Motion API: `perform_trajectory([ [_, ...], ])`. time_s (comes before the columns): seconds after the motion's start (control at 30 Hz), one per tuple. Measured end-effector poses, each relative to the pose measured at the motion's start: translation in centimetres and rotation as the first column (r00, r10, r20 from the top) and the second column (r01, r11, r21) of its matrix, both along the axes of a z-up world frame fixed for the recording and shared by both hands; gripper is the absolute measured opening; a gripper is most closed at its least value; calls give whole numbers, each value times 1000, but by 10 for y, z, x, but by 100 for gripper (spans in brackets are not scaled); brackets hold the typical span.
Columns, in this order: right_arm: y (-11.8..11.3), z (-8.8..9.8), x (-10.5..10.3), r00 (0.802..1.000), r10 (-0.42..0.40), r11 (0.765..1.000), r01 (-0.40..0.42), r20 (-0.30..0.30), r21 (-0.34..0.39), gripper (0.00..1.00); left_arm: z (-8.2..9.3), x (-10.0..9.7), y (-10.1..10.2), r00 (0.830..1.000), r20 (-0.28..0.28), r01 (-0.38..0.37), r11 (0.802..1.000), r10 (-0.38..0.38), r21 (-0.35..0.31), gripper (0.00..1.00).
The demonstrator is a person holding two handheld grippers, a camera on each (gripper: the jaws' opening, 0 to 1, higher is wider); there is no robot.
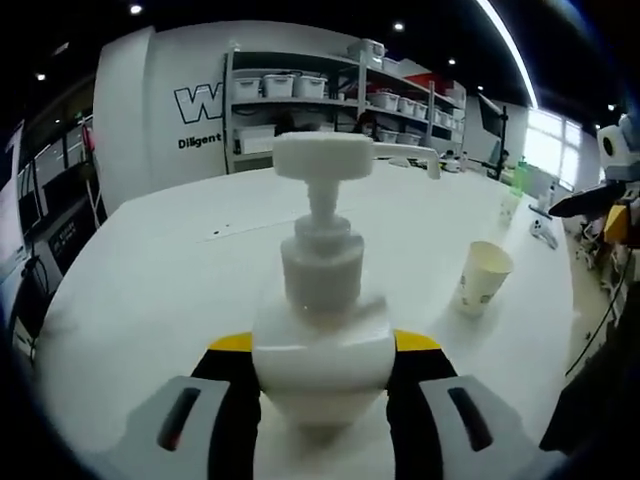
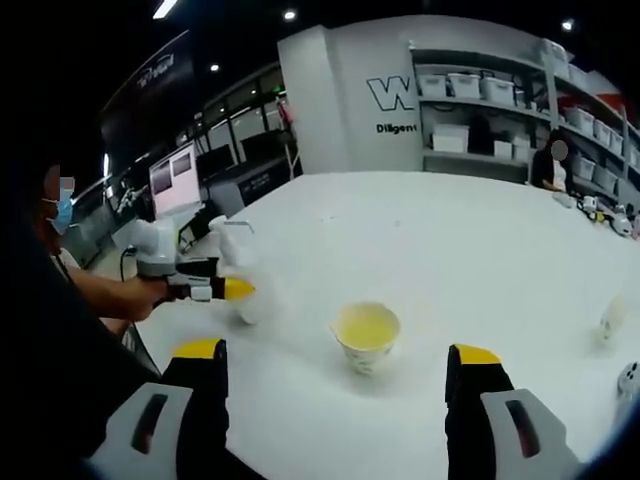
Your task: Hold the bottle steady, press the pump all the way down and release, and repeat the specified number of times to dispense into the cup
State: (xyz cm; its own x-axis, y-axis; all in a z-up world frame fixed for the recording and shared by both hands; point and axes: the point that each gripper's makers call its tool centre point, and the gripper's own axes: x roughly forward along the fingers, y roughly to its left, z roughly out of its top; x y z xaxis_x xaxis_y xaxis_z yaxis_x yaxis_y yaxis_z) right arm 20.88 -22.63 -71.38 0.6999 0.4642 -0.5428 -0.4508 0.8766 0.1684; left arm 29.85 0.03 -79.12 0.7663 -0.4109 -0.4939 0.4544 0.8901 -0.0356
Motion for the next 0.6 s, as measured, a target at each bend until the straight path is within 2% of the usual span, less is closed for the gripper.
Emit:
perform_trajectory([
  [0.3,6,3,8,999,33,999,-33,13,-7,89,2,-6,-27,998,0,59,998,-59,-17,46],
  [0.6,11,6,12,998,65,997,-65,17,-31,88,2,-7,-46,993,-4,114,993,-115,-23,45],
])
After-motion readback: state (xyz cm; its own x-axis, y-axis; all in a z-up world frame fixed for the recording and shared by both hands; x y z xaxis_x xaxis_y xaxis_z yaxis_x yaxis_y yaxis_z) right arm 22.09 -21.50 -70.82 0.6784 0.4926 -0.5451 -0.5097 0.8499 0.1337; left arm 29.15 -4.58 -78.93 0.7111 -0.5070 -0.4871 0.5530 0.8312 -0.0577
